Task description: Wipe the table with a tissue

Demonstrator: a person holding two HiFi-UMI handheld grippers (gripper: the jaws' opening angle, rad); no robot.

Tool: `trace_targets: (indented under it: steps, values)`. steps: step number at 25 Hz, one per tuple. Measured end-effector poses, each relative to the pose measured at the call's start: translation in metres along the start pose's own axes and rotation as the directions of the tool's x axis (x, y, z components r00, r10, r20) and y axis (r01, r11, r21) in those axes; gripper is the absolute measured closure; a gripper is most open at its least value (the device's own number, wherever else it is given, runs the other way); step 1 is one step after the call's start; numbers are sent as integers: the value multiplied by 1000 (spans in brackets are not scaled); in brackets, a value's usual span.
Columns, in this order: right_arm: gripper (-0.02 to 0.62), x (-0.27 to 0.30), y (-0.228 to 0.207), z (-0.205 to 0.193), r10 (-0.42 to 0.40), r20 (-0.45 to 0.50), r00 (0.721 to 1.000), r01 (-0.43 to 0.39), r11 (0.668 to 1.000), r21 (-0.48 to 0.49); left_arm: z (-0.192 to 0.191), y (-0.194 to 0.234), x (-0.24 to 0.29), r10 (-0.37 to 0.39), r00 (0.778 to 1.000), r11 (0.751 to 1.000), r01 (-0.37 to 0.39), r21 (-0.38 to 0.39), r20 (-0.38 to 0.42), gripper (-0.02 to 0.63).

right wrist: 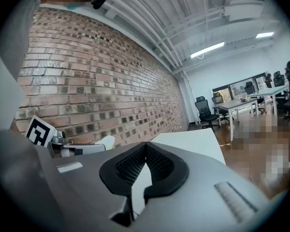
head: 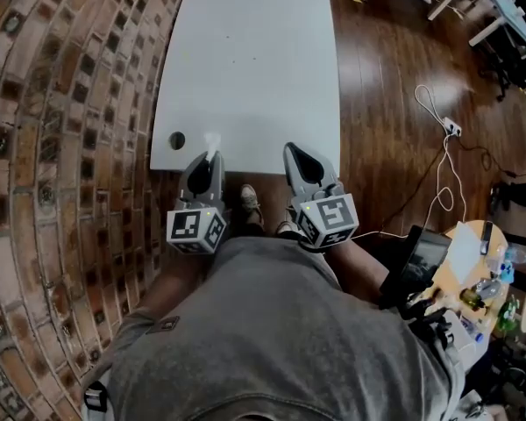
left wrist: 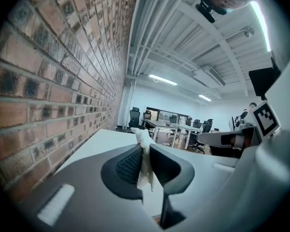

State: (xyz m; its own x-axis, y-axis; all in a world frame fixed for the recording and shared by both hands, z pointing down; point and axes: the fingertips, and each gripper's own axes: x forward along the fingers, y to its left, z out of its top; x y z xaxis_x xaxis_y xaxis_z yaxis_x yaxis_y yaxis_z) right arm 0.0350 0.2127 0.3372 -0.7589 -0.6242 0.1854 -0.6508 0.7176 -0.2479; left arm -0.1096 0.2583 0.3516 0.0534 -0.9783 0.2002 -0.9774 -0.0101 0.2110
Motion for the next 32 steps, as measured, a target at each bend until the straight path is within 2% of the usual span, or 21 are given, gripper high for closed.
trace_targets:
  steps: [5, 11, 14, 22, 32]
  values:
    - [581, 69, -3, 7, -34, -3, 999, 34, 999, -22, 20, 52, 47, -28, 999, 999, 29, -24, 26, 566]
    - [581, 87, -7, 35, -75, 25, 997, 75, 997, -24, 48, 60, 65, -76, 997, 997, 76, 3, 33, 566]
    - [581, 101, -12, 41, -92, 26, 995, 93, 996, -19, 49, 74, 77, -78, 997, 997, 78, 8, 17, 566]
    - [581, 130, -41, 49, -97, 17, 995, 98, 995, -9, 50, 83, 114, -57, 998, 998, 57, 5, -14, 566]
    - [581, 162, -94, 54, -30, 19, 999, 29, 999, 31, 57, 83, 169, 30, 999, 999, -29, 35, -43, 566]
